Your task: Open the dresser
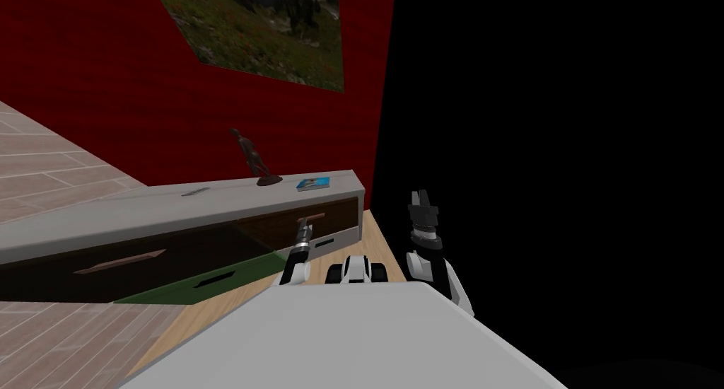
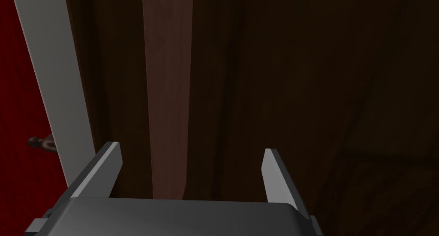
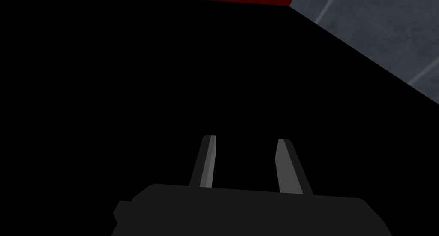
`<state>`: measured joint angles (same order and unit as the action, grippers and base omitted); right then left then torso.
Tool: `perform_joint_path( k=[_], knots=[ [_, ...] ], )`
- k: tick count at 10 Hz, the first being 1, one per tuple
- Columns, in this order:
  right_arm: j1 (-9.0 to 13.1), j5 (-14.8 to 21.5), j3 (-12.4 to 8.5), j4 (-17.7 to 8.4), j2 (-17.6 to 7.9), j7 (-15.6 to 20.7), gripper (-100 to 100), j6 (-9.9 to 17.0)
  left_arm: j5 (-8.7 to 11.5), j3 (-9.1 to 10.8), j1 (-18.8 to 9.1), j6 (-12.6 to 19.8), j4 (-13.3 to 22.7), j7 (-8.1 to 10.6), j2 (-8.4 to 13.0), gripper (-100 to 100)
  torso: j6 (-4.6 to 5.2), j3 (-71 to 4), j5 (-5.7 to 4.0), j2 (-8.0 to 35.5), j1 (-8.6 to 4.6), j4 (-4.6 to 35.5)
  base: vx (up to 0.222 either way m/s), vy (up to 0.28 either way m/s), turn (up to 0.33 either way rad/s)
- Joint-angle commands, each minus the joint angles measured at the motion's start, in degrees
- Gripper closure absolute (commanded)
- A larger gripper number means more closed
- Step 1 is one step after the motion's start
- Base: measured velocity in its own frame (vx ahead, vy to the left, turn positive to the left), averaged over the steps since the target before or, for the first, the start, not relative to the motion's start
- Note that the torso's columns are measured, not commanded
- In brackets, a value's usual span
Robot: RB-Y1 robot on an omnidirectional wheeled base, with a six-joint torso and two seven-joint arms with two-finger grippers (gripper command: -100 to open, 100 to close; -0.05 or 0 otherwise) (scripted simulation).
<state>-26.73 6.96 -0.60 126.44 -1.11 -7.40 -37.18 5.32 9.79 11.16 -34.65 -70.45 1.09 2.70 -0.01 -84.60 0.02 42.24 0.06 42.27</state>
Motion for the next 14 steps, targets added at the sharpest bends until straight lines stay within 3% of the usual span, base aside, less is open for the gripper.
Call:
perform_joint_path(
  k=[1, 2, 5, 6, 8, 9, 11, 14],
  knots=[
    [0.0, 0.0, 0.0, 0.0, 0.0, 0.0, 0, 0.0, 1.3, -0.9, -4.2, -1.1, 4.6, 0.2, 1.7, -100, 0.0, 0.0, -0.01, 0.0, -0.04, 0.0, -0.032, -0.03, 0.046],
    [0.0, 0.0, 0.0, 0.0, 0.0, 0.0, 0, 0.0, 1.3, -0.9, -4.2, -1.1, 5.9, 0.2, 1.7, -100, 0.02, 0.0, -0.02, 0.1, -0.08, 0.0, -0.015, -0.018, -0.019],
    [0.0, 0.0, 0.0, 0.0, 0.0, 0.0, 0, 0.0, 3.9, -2.58, -10.4, -2.7, 11.9, 0.76, 5.4, -100, 0.02, 0.0, -0.02, 0.1, -0.1, 0.0, -0.038, -0.042, 0.076],
    [0.0, 0.0, 0.0, 0.0, 0.0, 0.0, 0, 0.0, 3.9, -2.58, -11.8, -2.7, 13.8, 0.76, 5.4, -100, 0.0, 0.0, -0.03, 0.1, -0.12, 0.0, -0.039, -0.039, 0.042],
    [0.0, 0.0, 0.0, 0.0, 0.0, 0.0, 0, 0.0, 3.9, -2.58, -11.8, -2.7, 15.3, 0.76, 5.4, -100, 0.0, 0.0, 0.01, 0.0, 0.03, 0.0, -0.012, -0.007, -0.007],
    [0.0, 0.0, 0.0, 0.0, 0.0, 0.0, 0, 0.0, 5.1, -3.41, -14.4, -3.5, 17.5, 1.05, 7.2, -100, 0.0, 0.0, 0.02, 0.0, 0.04, 0.0, -0.03, -0.022, 0.095],
    [0.0, 0.0, 0.0, 0.0, 0.0, 0.0, 0, 0.0, 5.1, -3.41, -15.6, -3.5, 19.9, 1.05, 7.2, -100, 0.02, 0.0, -0.03, 0.1, -0.12, 0.0, -0.023, -0.024, 0.021],
    [0.0, 0.0, 0.0, 0.0, 0.0, 0.0, 0, 0.0, 7.7, -5.08, -22.0, -5.0, 27.2, 1.62, 10.9, -100, 0.01, 0.0, -0.02, 0.1, -0.1, 0.0, -0.042, -0.035, 0.079]
  ],
)
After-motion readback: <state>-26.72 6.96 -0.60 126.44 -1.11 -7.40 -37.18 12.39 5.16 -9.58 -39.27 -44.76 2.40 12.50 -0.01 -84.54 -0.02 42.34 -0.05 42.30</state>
